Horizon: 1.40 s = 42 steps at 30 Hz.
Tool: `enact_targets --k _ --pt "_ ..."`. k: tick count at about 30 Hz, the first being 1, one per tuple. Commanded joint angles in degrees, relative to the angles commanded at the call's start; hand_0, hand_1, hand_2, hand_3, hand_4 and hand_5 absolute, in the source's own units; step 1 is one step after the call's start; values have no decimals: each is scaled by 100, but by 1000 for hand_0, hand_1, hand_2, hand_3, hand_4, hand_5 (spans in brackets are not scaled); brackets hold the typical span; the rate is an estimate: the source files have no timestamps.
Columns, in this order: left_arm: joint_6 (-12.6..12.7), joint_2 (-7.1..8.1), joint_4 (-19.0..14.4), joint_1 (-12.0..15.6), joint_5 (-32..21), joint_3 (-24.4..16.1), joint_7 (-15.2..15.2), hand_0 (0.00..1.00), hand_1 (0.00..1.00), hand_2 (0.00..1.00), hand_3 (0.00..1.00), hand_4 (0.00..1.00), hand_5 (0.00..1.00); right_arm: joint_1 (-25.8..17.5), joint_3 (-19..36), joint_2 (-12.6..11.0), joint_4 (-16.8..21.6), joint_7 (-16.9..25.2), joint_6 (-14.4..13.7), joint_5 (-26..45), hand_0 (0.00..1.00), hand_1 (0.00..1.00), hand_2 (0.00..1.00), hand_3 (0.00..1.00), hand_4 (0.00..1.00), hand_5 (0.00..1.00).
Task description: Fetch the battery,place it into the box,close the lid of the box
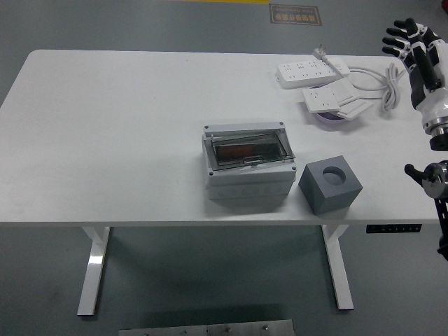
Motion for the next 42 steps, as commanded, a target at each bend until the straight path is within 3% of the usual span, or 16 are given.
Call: enact_targets --k 15,32,42 --pt "4 -48 9 58 -53 -12 -2 632 698 573 541 500 2 -80 80 40 59 40 -25 -4 706 681 685 667 761 593" --pt "-8 -173 11 76 99 -105 63 632 698 573 541 500 2 -282 138 -104 100 22 -29 48 710 677 683 666 761 605" --pt "-20 -134 -6 114 308 -284 198 632 698 573 541 500 2 -325 91 -126 45 22 -24 41 707 677 683 667 758 589"
